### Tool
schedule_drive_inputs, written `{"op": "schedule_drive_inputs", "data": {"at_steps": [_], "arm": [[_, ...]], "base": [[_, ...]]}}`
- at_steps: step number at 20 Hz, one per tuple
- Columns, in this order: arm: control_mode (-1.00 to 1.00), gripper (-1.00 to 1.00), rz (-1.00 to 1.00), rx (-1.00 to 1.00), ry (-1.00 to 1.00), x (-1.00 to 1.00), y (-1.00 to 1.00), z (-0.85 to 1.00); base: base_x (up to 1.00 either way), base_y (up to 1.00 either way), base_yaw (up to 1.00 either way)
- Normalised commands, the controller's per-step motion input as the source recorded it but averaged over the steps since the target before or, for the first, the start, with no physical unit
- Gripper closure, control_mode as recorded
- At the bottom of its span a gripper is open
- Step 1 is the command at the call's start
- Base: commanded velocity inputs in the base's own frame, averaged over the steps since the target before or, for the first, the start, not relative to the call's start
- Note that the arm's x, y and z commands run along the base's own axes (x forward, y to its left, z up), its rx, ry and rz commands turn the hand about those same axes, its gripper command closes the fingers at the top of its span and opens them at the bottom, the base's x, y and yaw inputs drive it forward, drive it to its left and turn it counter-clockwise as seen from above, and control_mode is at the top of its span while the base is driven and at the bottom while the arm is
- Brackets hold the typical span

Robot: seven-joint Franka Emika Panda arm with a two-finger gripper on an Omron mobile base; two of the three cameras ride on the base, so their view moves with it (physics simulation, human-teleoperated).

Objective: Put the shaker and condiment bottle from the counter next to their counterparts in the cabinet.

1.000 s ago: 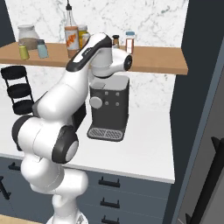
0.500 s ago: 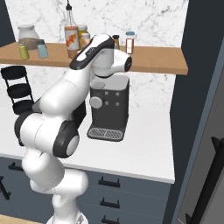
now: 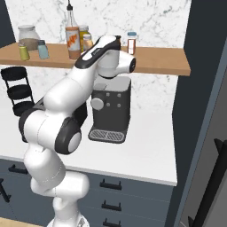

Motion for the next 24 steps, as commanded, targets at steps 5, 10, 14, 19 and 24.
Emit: {"op": "schedule_drive_inputs", "data": {"at_steps": [5,10,14,19,24], "arm": [[-1.0,-1.0,0.0,0.0,0.02,0.04,0.0,-0.35],[-1.0,-1.0,0.0,0.0,0.01,0.02,0.0,-0.27],[-1.0,-1.0,0.0,0.0,0.0,0.0,0.0,-0.01],[-1.0,-1.0,0.0,0.02,0.0,-0.03,-0.15,0.01],[-1.0,-1.0,0.0,0.04,0.0,-0.08,-0.33,0.11]], "base": [[0.0,0.0,0.0],[0.0,0.0,0.0],[0.0,0.0,0.0],[0.0,0.0,0.0],[0.0,0.0,0.0]]}}
